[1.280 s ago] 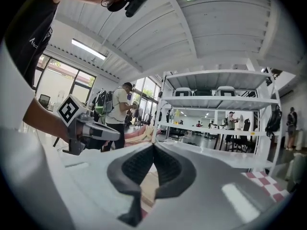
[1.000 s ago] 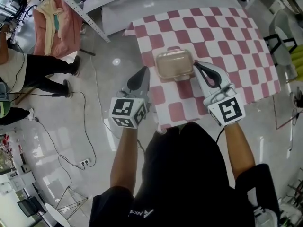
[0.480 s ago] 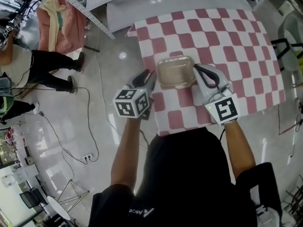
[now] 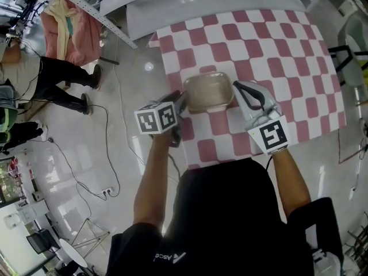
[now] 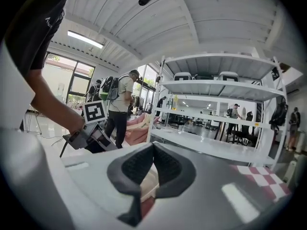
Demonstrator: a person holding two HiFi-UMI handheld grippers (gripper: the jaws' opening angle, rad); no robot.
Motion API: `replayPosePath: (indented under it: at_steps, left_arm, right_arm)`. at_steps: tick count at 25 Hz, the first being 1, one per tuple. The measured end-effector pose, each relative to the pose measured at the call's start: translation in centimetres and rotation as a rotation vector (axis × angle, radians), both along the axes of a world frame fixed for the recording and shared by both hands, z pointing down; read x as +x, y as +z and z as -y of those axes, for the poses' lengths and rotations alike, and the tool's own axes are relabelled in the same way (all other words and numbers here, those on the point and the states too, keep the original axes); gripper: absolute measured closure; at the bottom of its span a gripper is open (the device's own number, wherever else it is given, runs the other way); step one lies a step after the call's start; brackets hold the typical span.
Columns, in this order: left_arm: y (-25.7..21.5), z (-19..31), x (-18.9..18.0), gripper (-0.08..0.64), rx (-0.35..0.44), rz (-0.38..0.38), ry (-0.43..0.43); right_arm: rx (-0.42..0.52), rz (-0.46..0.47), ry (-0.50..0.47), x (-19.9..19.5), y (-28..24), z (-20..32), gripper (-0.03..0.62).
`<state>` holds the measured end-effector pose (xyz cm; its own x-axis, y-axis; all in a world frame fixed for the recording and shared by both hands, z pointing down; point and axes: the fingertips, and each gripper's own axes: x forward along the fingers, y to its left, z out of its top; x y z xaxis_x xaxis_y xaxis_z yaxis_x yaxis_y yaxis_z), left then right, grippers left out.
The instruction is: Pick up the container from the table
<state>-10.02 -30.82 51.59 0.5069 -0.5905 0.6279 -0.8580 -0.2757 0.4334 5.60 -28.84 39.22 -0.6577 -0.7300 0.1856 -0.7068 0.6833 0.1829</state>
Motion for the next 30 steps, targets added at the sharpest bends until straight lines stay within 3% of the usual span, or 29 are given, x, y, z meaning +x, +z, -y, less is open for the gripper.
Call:
replayPosePath:
  at_steps: [11,19,20,22,24,30]
  left_arm:
    - [1.2,-0.3,0.3,0.468,-0.054,-0.094,-0.023]
    - [1.3,-0.2,-0.7,0.490,-0.036,-0.084,-0.034]
    - [1.3,-0.2,-1.0,0.494,-0.031,-0.082,-0.040]
    - [1.2,-0.1,-1.4,0.500,-0.020,-0.078,-0.051]
    - [1.1,-0.1,-1.6,0.503,-0.010,-0.074,-0.057]
    - [1.4,-0.2,-1.7,0.506,-0.016,-0.081,-0.061]
  right_arm:
    - [-0.029,-0.007,-0.017,0.4,1.3,1.1,0.589]
    - [-0.281,0.001,0.041,1.5,5.9,2.9,0.589]
    - [-0.313,0.021,0.036,1.4,6.2,3.0,0.589]
    - [-0.386,0.079,0.015,1.0,6.7,3.0,0.501]
    - [-0.464,0.154,-0.003,0.5,6.9,3.1,0.459]
    - [-0.740,0.468,0.005,0.3,7.5,4.4,0.325]
